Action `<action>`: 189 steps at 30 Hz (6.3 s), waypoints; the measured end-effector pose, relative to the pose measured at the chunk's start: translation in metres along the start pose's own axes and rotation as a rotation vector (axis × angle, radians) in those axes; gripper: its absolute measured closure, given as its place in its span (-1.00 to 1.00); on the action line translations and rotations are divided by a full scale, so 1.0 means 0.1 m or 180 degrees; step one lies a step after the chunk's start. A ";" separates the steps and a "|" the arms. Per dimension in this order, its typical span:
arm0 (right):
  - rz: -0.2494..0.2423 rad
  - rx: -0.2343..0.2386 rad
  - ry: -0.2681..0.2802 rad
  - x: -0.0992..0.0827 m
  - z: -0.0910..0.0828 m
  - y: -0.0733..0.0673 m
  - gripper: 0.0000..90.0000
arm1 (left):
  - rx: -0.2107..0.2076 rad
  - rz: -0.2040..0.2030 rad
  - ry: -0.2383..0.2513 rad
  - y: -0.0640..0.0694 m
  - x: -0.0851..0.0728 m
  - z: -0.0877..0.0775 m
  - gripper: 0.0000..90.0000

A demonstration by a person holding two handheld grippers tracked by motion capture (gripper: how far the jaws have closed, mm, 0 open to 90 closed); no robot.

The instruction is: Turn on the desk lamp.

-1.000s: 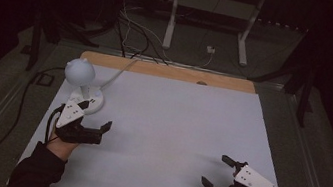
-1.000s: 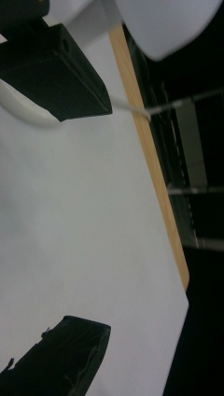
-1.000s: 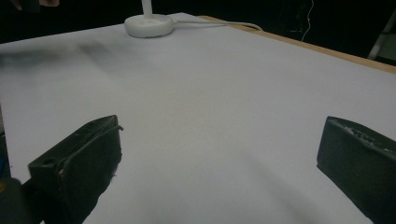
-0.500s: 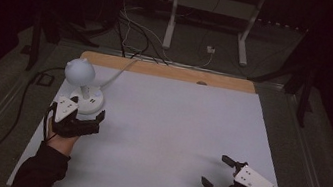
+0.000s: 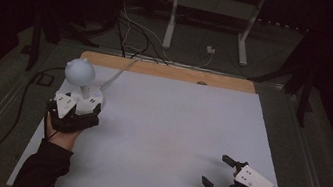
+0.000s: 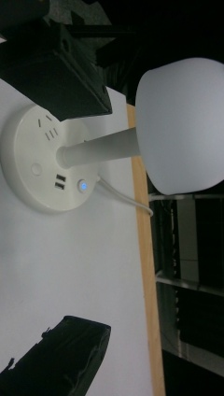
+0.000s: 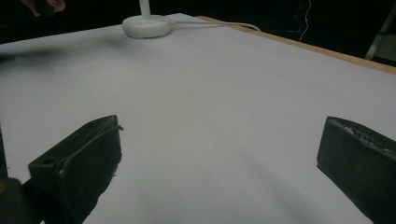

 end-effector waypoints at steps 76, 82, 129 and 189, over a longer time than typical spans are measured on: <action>-0.0030 0.0005 0.0011 0.01 -0.01 -0.02 -0.99 | 0.0057 -0.0064 -0.0882 -0.36 -0.42 0.76 1.00; -0.0033 0.0002 0.0008 0.01 -0.01 -0.02 -0.99 | 0.0045 -0.0054 -0.0895 -0.37 -0.43 0.76 1.00; -0.0017 0.0020 0.0025 0.01 -0.02 -0.02 -0.99 | 0.0233 -0.0345 -0.0474 -0.45 -0.22 0.44 -0.65; -0.0008 0.0059 -0.0035 -0.02 0.01 -0.04 -0.99 | -0.1917 0.0831 -0.0506 0.71 -0.79 -0.35 -0.99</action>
Point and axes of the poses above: each handheld gripper's, and its own axes: z roughly forward along the jaws, x roughly out of its top, y roughly to its right, the point moved 10 cm from there along z, roughly forward along the jaws, and after that the axes turned 14 degrees about -y, right-handed, at the moved point
